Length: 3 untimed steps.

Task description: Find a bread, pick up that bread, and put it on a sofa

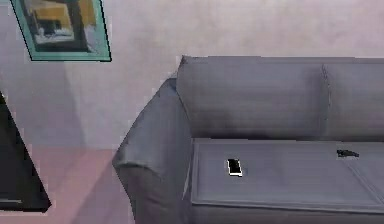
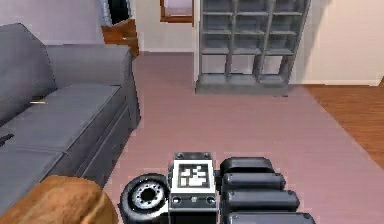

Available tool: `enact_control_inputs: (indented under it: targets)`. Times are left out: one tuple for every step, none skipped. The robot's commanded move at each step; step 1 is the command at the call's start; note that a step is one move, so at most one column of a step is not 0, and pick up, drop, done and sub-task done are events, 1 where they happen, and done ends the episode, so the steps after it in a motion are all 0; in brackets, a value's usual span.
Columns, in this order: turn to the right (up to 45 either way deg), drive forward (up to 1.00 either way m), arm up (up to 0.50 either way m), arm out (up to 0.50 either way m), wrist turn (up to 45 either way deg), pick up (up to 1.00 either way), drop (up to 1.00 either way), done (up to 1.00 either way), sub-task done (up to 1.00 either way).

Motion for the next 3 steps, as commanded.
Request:
enact_control_inputs:
  targets:
    - [-45.0, 0.00, 0.00, 0.00, 0.0, 0.00, 0.00, 0.00, 0.00]
    - [-30.0, 0.00, 0.00, 0.00, 0.0, 0.00, 0.00, 0.00, 0.00]
    - [0.0, 0.25, 0.00, 0.00, 0.0, 0.00, 0.00, 0.00, 0.00]
